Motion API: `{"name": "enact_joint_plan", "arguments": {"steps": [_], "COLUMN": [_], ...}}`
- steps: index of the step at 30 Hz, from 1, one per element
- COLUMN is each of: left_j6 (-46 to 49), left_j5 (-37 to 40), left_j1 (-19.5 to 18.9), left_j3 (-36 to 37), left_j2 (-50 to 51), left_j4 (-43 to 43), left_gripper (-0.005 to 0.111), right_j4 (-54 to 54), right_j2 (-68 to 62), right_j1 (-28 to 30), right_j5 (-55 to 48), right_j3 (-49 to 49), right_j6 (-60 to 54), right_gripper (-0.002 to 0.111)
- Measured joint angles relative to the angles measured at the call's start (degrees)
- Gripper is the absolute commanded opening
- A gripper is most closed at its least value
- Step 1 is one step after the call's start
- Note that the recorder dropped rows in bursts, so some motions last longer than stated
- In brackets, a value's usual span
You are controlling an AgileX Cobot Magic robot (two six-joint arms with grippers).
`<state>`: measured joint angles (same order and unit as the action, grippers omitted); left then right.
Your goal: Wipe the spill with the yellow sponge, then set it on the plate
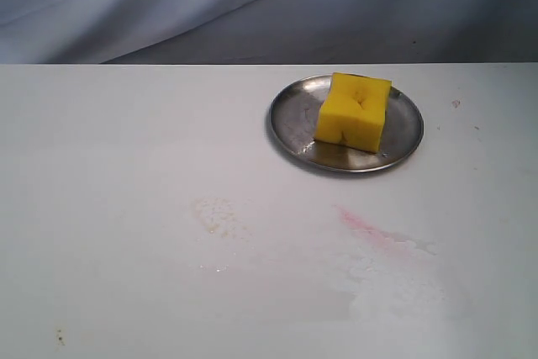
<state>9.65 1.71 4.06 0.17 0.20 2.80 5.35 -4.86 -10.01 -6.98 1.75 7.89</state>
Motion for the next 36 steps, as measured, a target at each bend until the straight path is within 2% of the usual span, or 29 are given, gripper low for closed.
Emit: {"name": "enact_joint_plan", "arguments": {"steps": [4,8,15,36], "left_j6": [0.0,0.0,0.0,0.0], "left_j5": [0.0,-0.1,-0.1,-0.1], "left_j1": [0.0,0.0,0.0,0.0], "left_j3": [0.0,0.0,0.0,0.0], "left_j2": [0.0,0.0,0.0,0.0], "left_j4": [0.0,0.0,0.0,0.0], "left_gripper": [0.000,0.000,0.000,0.000], "right_j4": [1.1,1.6,-4.3,-4.3], "right_j2": [4.3,4.5,4.5,4.5], "right_j1": [0.2,0.3,0.3,0.3], "right_j5": [-1.8,-2.2,-1.9,-1.9], "right_j3": [-1.1,-1.6,-1.6,-1.6], "right_j6": [0.6,1.2,-5.6,-6.2], "right_gripper": [0.000,0.000,0.000,0.000]}}
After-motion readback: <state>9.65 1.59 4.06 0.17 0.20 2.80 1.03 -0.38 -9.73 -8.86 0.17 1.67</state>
